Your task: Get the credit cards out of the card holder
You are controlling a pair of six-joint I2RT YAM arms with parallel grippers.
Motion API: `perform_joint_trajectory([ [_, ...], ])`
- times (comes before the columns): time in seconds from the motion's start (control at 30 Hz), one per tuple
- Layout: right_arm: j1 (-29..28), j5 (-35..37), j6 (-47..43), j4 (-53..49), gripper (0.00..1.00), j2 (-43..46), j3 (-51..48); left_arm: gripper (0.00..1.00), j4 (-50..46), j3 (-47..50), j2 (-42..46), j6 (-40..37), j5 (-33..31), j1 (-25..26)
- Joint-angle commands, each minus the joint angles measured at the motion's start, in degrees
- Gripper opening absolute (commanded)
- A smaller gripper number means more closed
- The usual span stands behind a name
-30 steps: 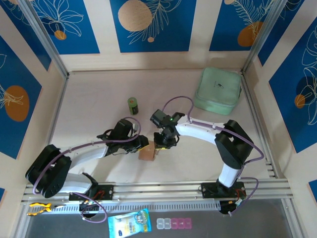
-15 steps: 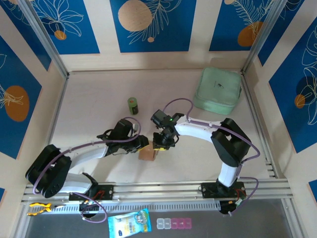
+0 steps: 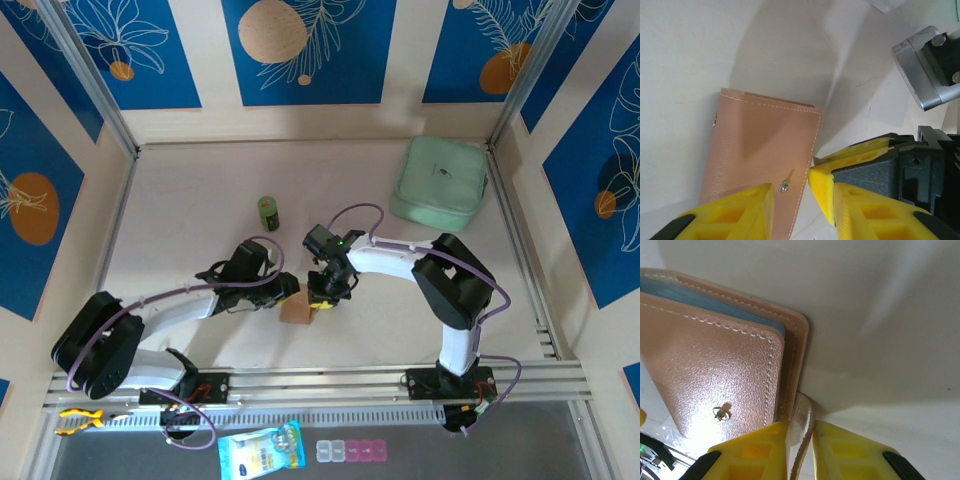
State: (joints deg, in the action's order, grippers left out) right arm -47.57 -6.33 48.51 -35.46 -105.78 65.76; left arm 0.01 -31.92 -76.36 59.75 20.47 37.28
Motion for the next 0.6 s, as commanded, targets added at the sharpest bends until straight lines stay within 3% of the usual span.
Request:
perform_joint_trajectory([
  [0.0,0.4,-1.8,0.1,-0.1,0.18,-0.6,0.4,0.37,-0.9,-1.7,0.6,0.0,-1.6,-0.5],
  [0.27,0.6,0.1,0.1,-0.2,0.09,1.6,-1.0,0.42,-2.6,-3.7,0.4,-2.9,-1.8,-1.5],
  [0.57,3.6,1.6,-5.0,-2.1,0.07,8.0,-4.5,0.44,-13.8,-10.9,2.4,-12.6,-4.6,-6.7],
])
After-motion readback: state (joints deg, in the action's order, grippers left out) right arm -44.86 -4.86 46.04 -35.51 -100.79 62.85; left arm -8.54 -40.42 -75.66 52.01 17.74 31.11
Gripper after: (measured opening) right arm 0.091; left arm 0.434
